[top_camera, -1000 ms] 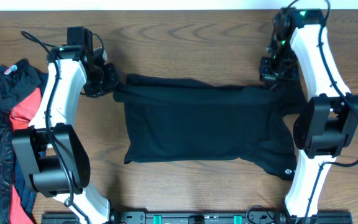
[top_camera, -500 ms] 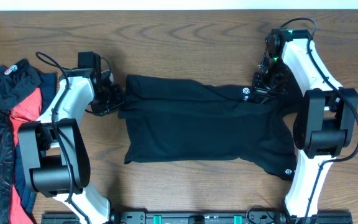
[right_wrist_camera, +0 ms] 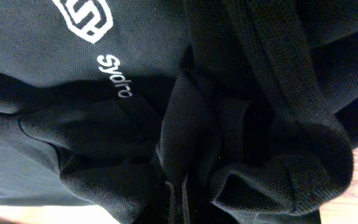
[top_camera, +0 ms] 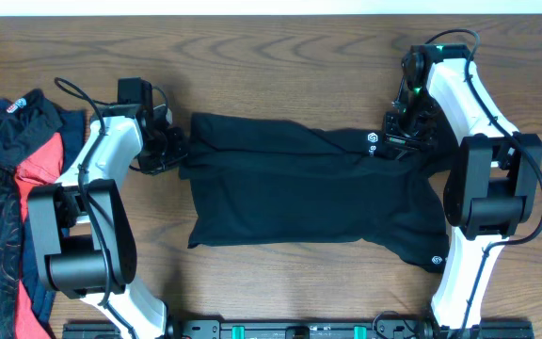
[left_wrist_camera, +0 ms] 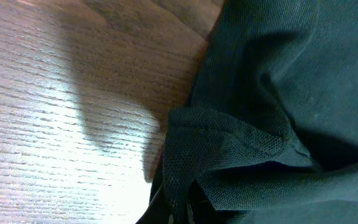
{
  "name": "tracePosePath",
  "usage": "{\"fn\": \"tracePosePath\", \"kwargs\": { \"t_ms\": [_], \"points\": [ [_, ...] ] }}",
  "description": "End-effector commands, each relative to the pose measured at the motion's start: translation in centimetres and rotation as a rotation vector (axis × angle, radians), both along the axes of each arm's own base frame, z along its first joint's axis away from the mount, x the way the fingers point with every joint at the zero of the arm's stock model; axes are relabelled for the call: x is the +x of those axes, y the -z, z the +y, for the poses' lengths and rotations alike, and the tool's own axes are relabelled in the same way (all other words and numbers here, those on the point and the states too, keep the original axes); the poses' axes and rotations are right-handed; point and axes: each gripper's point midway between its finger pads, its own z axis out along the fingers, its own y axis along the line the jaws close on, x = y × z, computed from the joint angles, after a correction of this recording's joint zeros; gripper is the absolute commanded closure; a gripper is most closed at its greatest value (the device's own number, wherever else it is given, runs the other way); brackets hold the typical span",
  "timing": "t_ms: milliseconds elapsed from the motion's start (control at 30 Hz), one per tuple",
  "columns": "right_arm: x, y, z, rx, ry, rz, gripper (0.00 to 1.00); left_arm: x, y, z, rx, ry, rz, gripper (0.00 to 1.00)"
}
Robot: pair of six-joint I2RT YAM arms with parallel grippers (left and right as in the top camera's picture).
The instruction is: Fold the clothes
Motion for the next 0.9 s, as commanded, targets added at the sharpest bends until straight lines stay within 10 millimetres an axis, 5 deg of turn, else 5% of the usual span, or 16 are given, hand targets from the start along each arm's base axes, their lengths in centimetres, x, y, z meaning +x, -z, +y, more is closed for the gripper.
{"fn": "tracePosePath", "kwargs": {
  "t_ms": [0, 200, 533, 867],
  "points": [
    [-0.1, -0.2, 0.0, -0.006, 0.019, 0.003, 0.99, -0.9, 0.9, 0.2, 0.016, 0.039, 0.021, 0.94],
    [-0.1, -0.2, 0.0, -0.006, 0.019, 0.002, 0.99, -0.1, 0.5, 0.1, 0.013, 0.04, -0.016, 0.93],
    [0.0, -0.1, 0.0, -0.005, 0.02, -0.002, 0.99, 7.2, -4.8, 0.6, 0.02, -0.013, -0.278, 0.94],
    [1.7, 0.3, -0.7, -0.032, 0.019, -0.071, 0.99, 6.5, -5.4, -2.1, -0.03, 0.026, -0.249, 0.94]
  ]
}}
